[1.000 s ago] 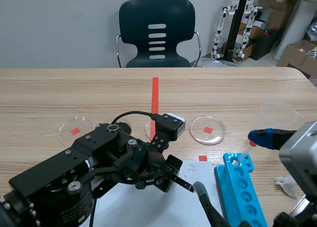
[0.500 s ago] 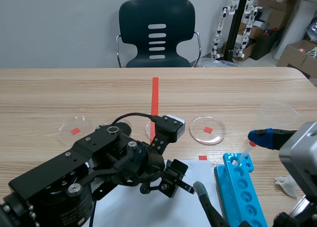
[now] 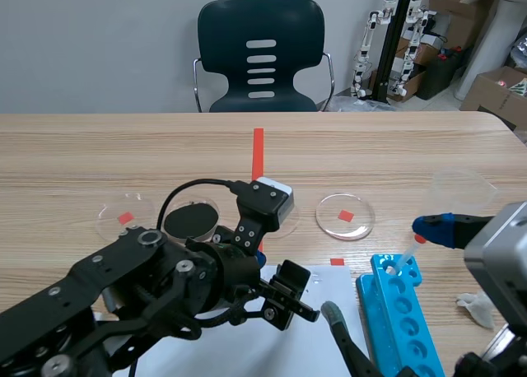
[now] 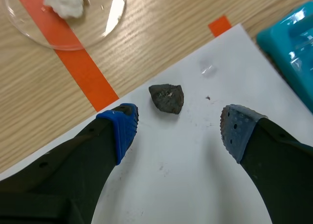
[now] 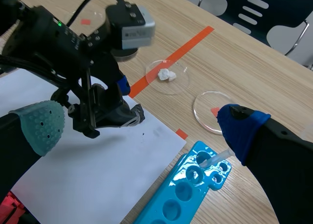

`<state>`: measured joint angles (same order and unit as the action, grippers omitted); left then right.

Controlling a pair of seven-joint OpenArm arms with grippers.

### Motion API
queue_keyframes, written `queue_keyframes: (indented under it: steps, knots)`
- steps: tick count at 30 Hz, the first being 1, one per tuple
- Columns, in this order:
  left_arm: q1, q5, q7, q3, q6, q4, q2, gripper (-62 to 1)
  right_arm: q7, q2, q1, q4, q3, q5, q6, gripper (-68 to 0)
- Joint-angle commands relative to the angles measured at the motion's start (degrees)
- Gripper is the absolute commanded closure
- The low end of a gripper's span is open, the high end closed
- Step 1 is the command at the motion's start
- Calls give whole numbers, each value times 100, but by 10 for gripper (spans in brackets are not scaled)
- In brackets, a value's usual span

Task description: Put the right mineral back

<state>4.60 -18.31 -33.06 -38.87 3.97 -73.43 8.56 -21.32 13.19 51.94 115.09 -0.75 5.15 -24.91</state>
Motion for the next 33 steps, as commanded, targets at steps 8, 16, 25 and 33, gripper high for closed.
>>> queue_keyframes:
  steps: [8, 16, 25, 33]
  knots:
    - [-557, -31, 612, 184, 103, -1130, 498, -441, -85, 61, -39, 48, -55, -61, -2, -679]
    - [-730, -79, 905, 280, 101, -1145, 560, -623, -85, 61, -39, 48, -55, -61, -2, -679]
    - [-743, -74, 914, 280, 59, -1145, 560, -623, -85, 61, -39, 48, -55, -61, -2, -679]
    - [-743, -74, 916, 280, 59, -1145, 560, -623, -85, 61, -39, 48, -55, -61, -2, -679]
